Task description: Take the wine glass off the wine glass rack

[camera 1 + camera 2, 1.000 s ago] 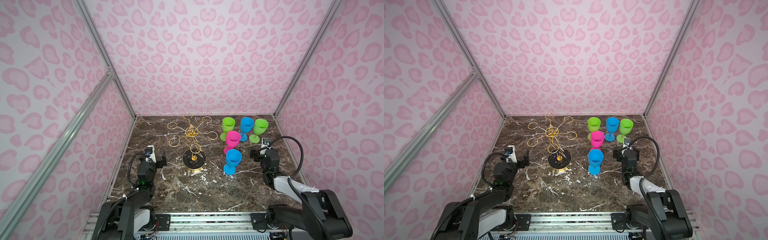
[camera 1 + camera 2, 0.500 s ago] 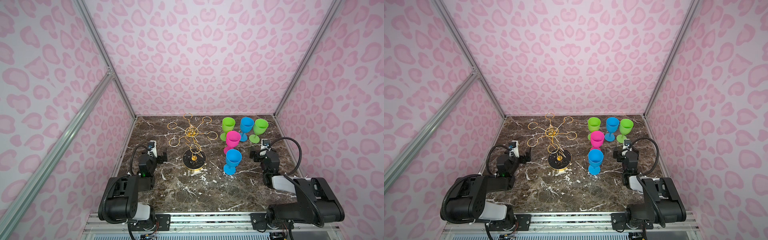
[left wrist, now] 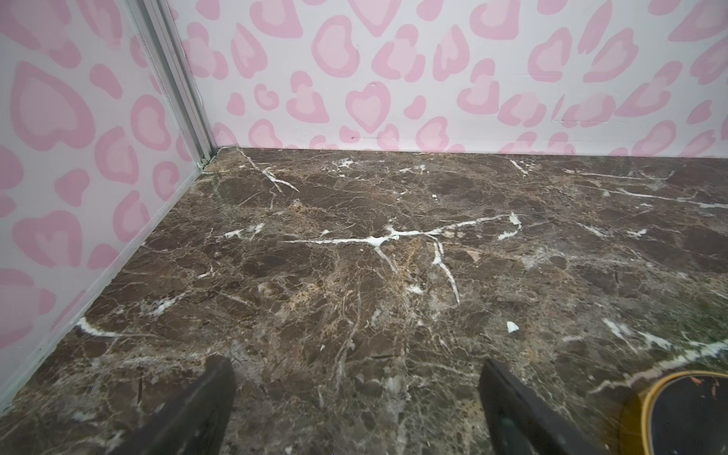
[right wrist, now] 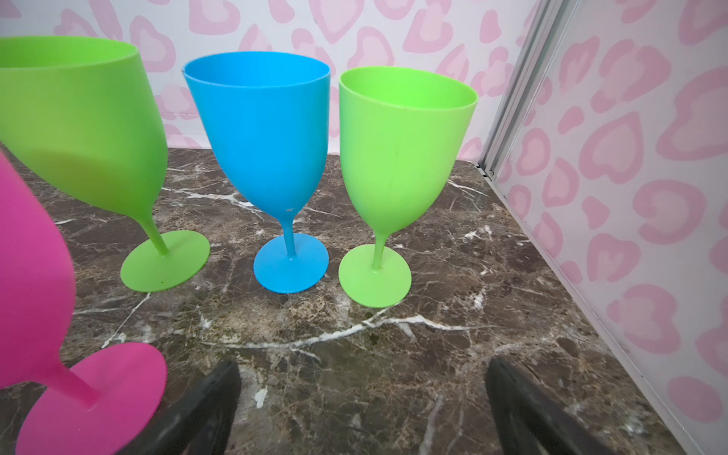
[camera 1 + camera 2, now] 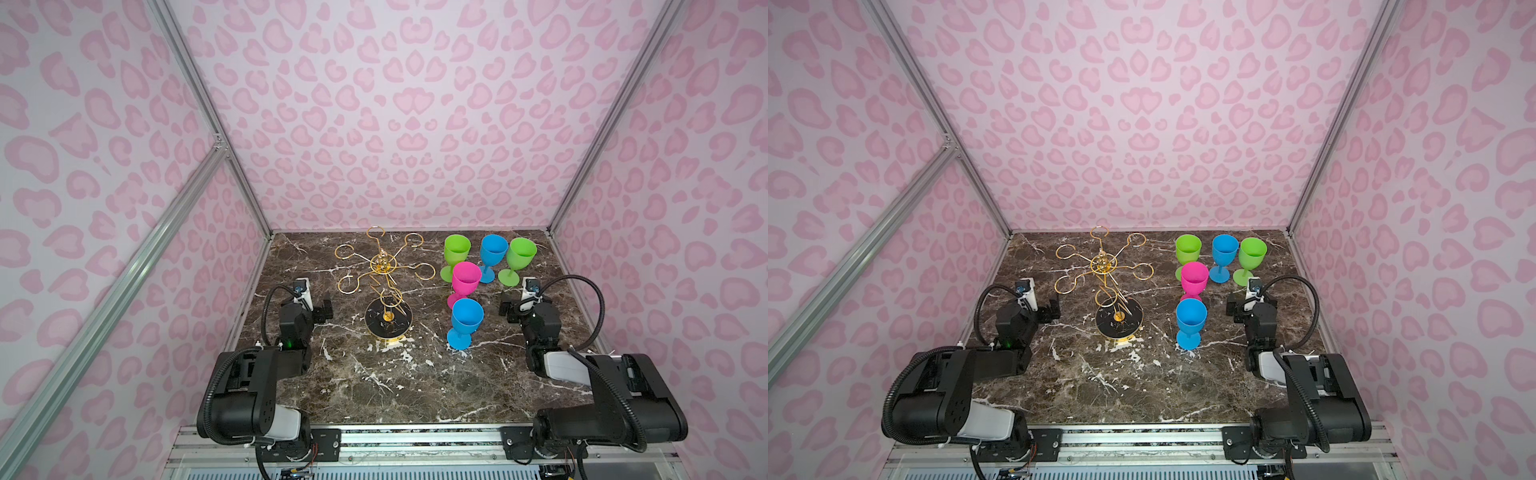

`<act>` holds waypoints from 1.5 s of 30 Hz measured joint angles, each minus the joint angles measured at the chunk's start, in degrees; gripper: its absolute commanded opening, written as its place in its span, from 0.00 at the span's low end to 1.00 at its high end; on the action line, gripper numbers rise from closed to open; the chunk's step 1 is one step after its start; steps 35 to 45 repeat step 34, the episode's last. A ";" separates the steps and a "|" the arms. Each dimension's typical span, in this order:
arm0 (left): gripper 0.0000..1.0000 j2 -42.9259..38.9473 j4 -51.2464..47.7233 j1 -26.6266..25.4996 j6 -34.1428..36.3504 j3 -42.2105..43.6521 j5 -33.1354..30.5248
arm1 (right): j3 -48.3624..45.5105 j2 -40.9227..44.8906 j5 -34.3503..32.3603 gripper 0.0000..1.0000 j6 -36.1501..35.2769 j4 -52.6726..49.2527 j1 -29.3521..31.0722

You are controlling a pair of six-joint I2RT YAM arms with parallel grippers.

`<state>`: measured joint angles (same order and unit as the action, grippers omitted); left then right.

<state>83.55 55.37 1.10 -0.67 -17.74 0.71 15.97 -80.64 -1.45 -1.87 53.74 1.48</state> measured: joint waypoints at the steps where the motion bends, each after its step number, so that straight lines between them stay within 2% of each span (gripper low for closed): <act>1: 0.97 0.00 -0.02 0.00 -0.22 0.00 -0.13 | -0.13 -0.13 -0.02 0.98 0.02 0.13 -0.07; 17: 0.97 0.09 -0.83 0.02 -0.42 -0.39 -0.94 | -1.25 -0.90 -0.87 0.99 2.73 2.54 -2.05; 22: 0.97 0.11 -0.83 0.02 -0.79 -0.39 -0.96 | -1.18 -0.57 1.60 0.99 2.10 2.47 -1.22; 45: 0.97 0.13 -0.85 0.02 -0.81 -0.48 -1.18 | -1.07 -2.12 1.73 0.99 2.12 2.71 -1.86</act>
